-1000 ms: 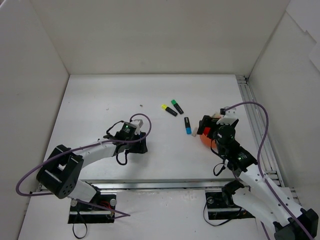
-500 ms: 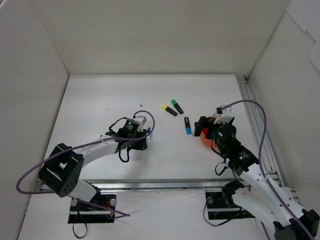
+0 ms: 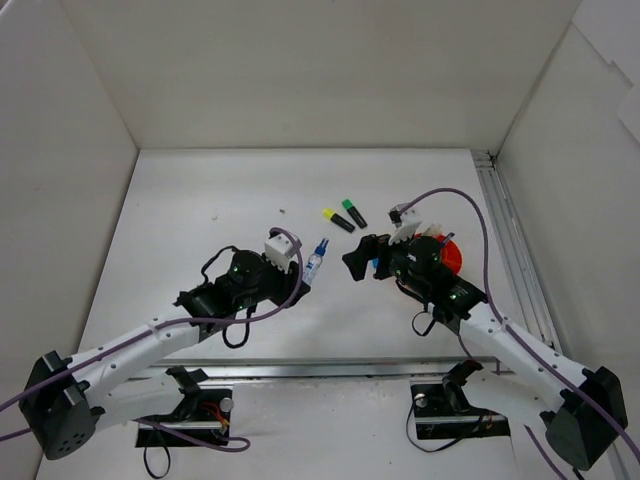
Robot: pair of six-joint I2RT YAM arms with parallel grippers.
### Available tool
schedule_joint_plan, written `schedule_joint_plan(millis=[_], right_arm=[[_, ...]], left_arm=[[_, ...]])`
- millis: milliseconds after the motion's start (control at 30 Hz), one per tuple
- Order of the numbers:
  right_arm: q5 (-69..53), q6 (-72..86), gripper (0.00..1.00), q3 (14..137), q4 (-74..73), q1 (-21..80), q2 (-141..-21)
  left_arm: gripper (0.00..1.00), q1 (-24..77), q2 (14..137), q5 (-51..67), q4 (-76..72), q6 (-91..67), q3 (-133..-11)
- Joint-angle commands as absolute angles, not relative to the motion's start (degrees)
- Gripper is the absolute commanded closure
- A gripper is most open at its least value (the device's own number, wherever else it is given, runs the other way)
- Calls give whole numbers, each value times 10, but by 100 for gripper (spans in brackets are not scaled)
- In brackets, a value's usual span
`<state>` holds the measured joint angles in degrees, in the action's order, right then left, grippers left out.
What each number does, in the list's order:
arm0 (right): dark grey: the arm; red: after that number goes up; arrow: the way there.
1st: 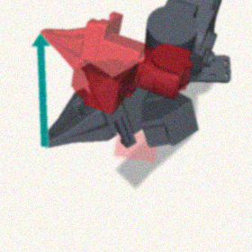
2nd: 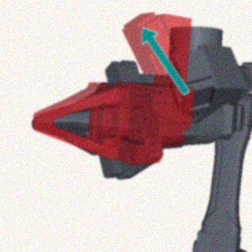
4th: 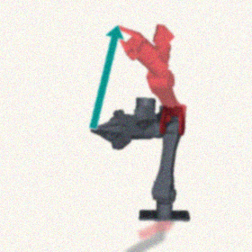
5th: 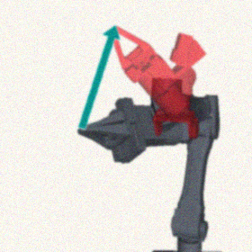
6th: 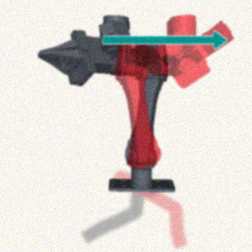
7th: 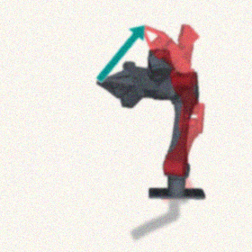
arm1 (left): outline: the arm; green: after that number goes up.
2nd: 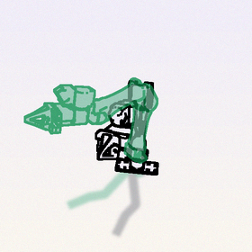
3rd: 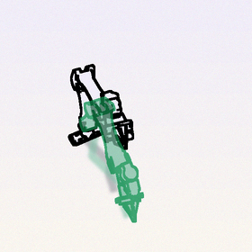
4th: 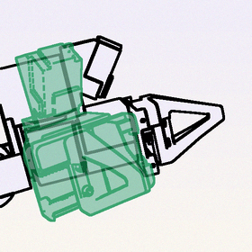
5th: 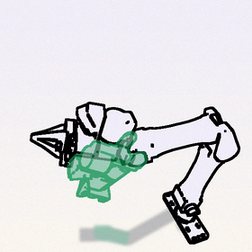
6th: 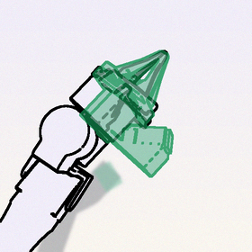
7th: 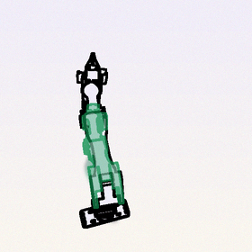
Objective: Sort the stationery into containers
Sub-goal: Pick up the stationery from the center of the board.
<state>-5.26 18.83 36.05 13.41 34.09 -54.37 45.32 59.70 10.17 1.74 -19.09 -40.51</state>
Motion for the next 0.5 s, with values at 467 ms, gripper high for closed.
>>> schedule_joint_plan(millis=[467], right_arm=[[-38, 359, 2, 408, 309, 399, -678]], left_arm=[[100, 540, 608, 48, -39, -156, -449]])
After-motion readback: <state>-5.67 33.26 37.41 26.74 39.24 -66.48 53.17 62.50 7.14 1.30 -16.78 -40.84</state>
